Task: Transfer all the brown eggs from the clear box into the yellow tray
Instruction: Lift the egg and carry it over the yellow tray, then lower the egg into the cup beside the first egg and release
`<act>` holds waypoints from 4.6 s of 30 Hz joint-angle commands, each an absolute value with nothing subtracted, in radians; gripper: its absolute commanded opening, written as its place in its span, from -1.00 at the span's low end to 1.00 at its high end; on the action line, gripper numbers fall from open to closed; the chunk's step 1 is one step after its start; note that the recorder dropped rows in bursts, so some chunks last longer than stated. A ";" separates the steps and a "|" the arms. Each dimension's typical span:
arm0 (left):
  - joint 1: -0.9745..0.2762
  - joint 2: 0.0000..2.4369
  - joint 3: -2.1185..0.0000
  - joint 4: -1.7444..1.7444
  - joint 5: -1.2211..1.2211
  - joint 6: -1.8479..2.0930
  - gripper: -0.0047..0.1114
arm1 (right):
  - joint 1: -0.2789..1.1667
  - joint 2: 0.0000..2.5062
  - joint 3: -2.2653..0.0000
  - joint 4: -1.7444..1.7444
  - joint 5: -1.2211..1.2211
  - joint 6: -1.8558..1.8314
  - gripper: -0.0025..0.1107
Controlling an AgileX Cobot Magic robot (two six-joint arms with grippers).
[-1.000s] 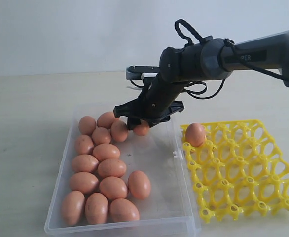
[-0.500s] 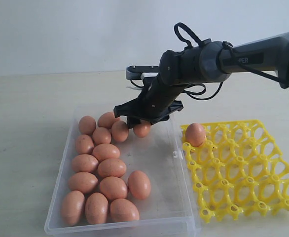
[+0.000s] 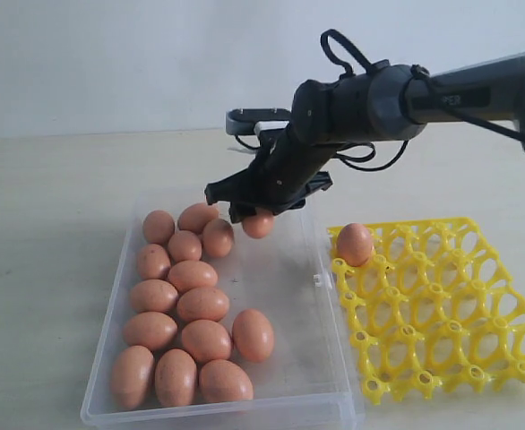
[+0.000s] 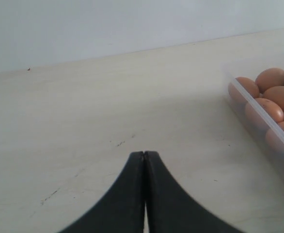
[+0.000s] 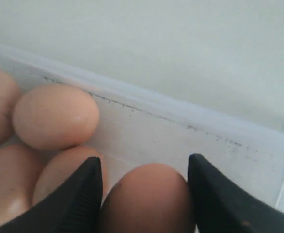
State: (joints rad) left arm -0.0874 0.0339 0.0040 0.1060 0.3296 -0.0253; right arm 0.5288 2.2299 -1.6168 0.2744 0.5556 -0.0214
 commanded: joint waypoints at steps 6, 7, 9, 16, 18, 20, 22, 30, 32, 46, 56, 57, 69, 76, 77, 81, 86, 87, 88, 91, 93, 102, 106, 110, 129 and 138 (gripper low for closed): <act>-0.091 0.035 0.000 0.105 0.316 -0.030 -0.92 | 0.527 1.958 -1.411 0.270 0.388 -0.111 -0.96; -0.091 0.035 0.000 0.105 0.316 -0.030 -0.92 | 0.527 1.924 -1.372 0.270 0.353 -0.124 -0.96; -0.091 0.035 0.000 0.105 0.316 -0.030 -0.92 | 0.527 1.836 -1.258 0.270 0.252 -0.142 -0.96; -0.091 0.035 0.000 0.105 0.316 -0.030 -0.92 | 0.485 1.560 -0.824 0.366 -0.244 -0.190 -0.96; -0.091 0.035 0.000 0.105 0.316 -0.030 -0.92 | 0.451 1.523 -0.742 0.385 -0.290 -0.190 -0.96; -0.091 0.035 0.000 0.105 0.316 -0.030 -0.92 | 0.416 1.521 -0.706 0.385 -0.268 -0.190 -0.96; -0.091 0.035 0.000 0.105 0.316 -0.030 -0.92 | 0.374 1.542 -0.705 0.372 -0.194 -0.190 -0.96; -0.091 0.035 0.000 0.105 0.316 -0.030 -0.92 | 0.300 1.630 -0.749 0.320 -0.118 -0.152 -0.96; -0.091 0.035 0.000 0.105 0.316 -0.030 -0.92 | 0.300 1.660 -0.762 0.311 -0.112 -0.152 -0.96; -0.091 0.035 0.000 0.105 0.316 -0.030 -0.92 | 0.302 1.766 -0.775 0.291 -0.157 -0.135 -0.85; -0.091 0.035 0.000 0.105 0.316 -0.030 -0.92 | 0.302 1.809 -0.775 0.276 -0.206 -0.127 -0.83; -0.091 0.035 0.000 0.105 0.316 -0.030 -0.92 | 0.302 1.814 -0.775 0.273 -0.211 -0.125 -0.83; -0.091 0.035 0.000 0.105 0.316 -0.030 -0.92 | 0.302 1.820 -0.809 0.218 -0.173 -0.074 -0.83; -0.091 0.035 0.000 0.105 0.316 -0.030 -0.92 | 0.336 1.822 -0.809 0.218 -0.163 -0.077 -0.83; -0.091 0.035 0.000 0.105 0.316 -0.030 -0.92 | 0.336 1.824 -0.809 0.218 -0.163 -0.077 -0.83; -0.091 0.035 0.000 0.105 0.316 -0.030 -0.92 | 0.336 1.829 -0.798 0.218 -0.157 -0.077 -0.83; -0.091 0.035 0.000 0.105 0.316 -0.030 -0.92 | 0.334 1.829 -0.795 0.218 -0.148 -0.085 -0.83; -0.091 0.035 0.000 0.105 0.316 -0.030 -0.92 | 0.334 1.829 -0.795 0.218 -0.147 -0.085 -0.83; -0.091 0.035 0.000 0.105 0.316 -0.030 -0.92 | 0.334 1.829 -0.795 0.218 -0.146 -0.085 -0.83; -0.091 0.035 0.000 0.105 0.316 -0.030 -0.92 | 0.334 1.829 -0.795 0.218 -0.139 -0.085 -0.83; -0.091 0.035 0.000 0.105 0.316 -0.030 -0.92 | 0.334 1.825 -0.795 0.218 -0.132 -0.086 -0.83; -0.091 0.035 0.000 0.105 0.316 -0.030 -0.92 | 0.314 1.797 -0.795 0.218 -0.123 -0.105 -0.83; -0.091 0.035 0.000 0.105 0.316 -0.030 -0.92 | 0.303 1.797 -0.794 0.217 -0.126 -0.105 -0.83; -0.091 0.035 0.000 0.105 0.316 -0.030 -0.92 | 0.304 1.801 -0.794 0.214 -0.129 -0.105 -0.83; -0.091 0.035 0.000 0.105 0.316 -0.030 -0.92 | 0.315 1.851 -0.794 0.214 -0.172 -0.103 -0.43; -0.091 0.035 0.000 0.105 0.316 -0.030 -0.92 | 0.315 1.851 -0.794 0.214 -0.166 -0.103 -0.26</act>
